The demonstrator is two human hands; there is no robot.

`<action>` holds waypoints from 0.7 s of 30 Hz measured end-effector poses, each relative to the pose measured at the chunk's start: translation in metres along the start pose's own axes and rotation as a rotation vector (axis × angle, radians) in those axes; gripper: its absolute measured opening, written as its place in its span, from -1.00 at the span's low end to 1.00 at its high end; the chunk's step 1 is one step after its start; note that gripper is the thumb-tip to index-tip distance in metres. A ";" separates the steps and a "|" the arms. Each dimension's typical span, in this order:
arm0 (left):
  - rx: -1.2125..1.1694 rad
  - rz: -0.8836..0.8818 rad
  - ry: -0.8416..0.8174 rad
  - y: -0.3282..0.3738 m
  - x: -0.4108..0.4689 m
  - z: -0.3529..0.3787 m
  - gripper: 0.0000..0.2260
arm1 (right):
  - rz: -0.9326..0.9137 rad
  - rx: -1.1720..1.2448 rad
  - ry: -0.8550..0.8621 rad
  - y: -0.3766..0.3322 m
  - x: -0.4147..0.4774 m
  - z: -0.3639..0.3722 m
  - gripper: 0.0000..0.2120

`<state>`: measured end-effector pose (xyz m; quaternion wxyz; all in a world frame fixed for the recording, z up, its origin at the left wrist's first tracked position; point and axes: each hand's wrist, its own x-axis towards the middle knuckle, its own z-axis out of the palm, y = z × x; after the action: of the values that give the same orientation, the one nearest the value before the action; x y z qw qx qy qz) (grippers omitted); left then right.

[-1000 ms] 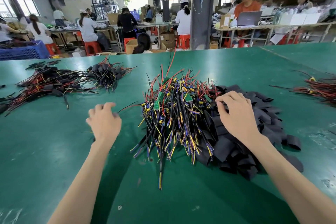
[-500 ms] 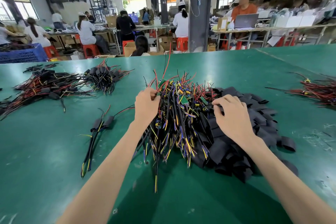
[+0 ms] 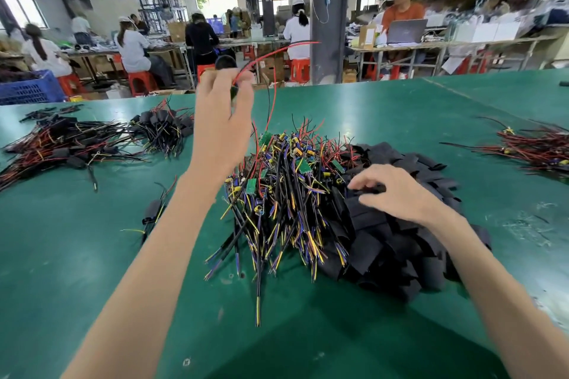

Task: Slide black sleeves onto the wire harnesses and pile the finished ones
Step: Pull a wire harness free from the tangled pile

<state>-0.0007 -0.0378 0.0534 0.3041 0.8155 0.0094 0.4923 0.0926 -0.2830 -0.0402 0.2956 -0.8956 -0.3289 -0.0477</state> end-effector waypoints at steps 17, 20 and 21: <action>0.114 0.038 -0.186 -0.053 -0.093 -0.001 -0.81 | -0.016 -0.348 0.067 -0.014 -0.003 0.004 -0.62; 0.023 0.016 -0.155 -0.048 -0.097 -0.001 -0.80 | -0.096 -0.072 0.244 -0.021 -0.004 0.003 -0.60; -0.013 0.003 -0.155 -0.046 -0.098 -0.001 -0.81 | -0.119 -0.005 0.261 -0.024 -0.005 0.004 -0.60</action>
<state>-0.0390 -0.0304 -0.0480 0.3086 0.8491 -0.0185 0.4283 0.0733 -0.2684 -0.0330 0.3304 -0.8613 -0.3401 -0.1822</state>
